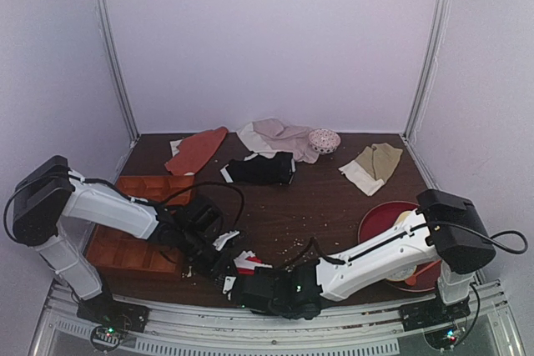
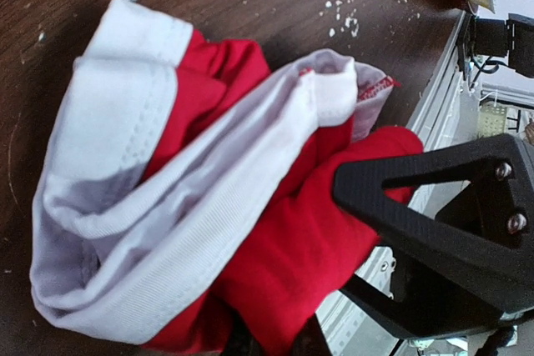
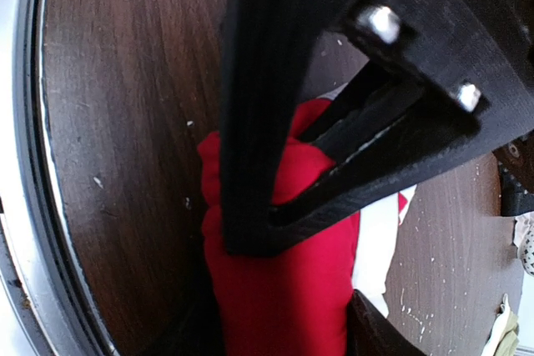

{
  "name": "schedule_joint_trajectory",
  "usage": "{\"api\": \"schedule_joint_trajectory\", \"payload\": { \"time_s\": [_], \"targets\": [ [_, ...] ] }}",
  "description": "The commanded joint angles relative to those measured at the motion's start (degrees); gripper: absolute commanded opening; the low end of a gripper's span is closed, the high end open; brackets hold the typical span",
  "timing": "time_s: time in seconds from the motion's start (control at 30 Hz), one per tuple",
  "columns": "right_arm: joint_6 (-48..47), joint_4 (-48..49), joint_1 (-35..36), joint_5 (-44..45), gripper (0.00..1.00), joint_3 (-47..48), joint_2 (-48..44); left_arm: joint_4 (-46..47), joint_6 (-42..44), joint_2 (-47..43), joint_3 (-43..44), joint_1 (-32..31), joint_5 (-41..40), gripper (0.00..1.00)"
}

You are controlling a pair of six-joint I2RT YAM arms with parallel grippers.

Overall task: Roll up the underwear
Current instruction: Roll the underwear at the center of the board.

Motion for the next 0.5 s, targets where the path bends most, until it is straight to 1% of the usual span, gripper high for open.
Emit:
{"api": "schedule_joint_trajectory", "payload": {
  "time_s": [0.0,0.07,0.13,0.23,0.3,0.47],
  "targets": [
    [-0.7,-5.0,0.0,-2.8,0.54,-3.2,3.6,-2.8,-1.0,1.4,-0.2,-0.3,-0.5,0.0],
    [-0.4,-4.7,0.0,-2.4,0.53,-3.4,3.7,-2.8,-0.8,1.5,-0.2,-0.3,-0.4,0.0],
    [-0.2,-4.4,0.0,-2.2,0.49,-3.4,3.7,-2.8,-0.8,1.5,-0.2,-0.3,-0.2,0.0],
    [0.0,-4.3,0.0,-2.0,0.38,-2.7,3.9,-2.8,-0.8,1.6,-0.1,-0.3,-0.1,0.0],
    [-0.1,-4.2,0.0,-2.0,0.28,-2.5,3.8,-3.1,-0.7,1.7,0.0,-0.3,-0.2,0.0],
    [0.1,-4.4,-0.1,-3.9,0.13,-2.4,2.9,-3.3,-0.8,1.7,0.2,-0.3,-0.3,0.0]
  ]
}}
